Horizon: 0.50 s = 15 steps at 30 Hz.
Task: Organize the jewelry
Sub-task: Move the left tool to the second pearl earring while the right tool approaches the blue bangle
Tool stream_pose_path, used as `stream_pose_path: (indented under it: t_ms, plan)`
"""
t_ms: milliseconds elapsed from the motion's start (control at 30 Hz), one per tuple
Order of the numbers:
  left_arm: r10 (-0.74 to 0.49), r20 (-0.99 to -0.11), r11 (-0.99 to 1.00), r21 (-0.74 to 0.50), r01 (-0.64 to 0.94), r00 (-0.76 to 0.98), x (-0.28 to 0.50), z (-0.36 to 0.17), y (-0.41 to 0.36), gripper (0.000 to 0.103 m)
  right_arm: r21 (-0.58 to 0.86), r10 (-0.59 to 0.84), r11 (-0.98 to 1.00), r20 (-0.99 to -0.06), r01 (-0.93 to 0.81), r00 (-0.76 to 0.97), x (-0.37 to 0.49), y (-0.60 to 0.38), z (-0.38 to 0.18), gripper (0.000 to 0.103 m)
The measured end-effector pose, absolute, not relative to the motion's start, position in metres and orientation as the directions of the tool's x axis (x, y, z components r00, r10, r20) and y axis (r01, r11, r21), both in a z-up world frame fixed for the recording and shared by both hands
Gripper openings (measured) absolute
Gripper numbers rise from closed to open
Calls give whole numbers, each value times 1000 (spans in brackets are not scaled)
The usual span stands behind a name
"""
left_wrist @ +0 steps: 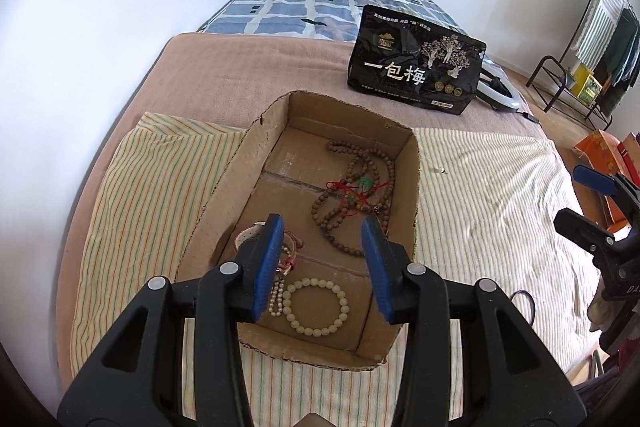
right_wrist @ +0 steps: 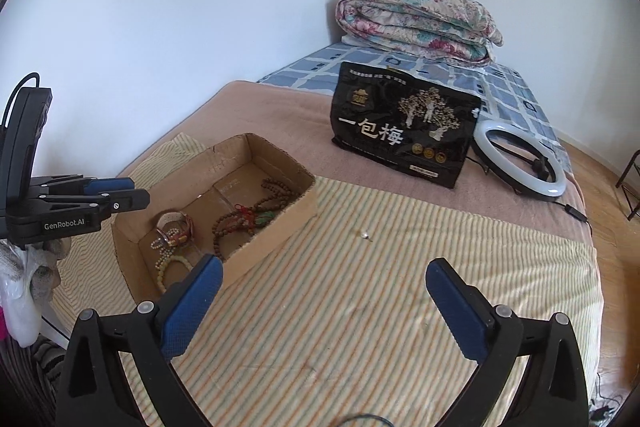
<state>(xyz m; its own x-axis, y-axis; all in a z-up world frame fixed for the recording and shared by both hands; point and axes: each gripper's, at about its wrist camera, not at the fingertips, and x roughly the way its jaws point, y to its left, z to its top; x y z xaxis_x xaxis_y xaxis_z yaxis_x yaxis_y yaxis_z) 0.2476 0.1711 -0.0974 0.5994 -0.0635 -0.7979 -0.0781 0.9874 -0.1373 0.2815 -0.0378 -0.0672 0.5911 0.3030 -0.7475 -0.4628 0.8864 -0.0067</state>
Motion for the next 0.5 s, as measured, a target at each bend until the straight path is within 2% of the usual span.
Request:
stream_pose_path:
  t_ms: [200,500]
  plan:
    - [-91,-787,990,-136,-29,610,249,-90,147,41,-11,252,922,-741,-386,622,268,-95,-61,103]
    - [-138,-785,990,-130,57,605,254,-85,103,41,-33,189,935,-795,-353,576,245,-147,-83,103]
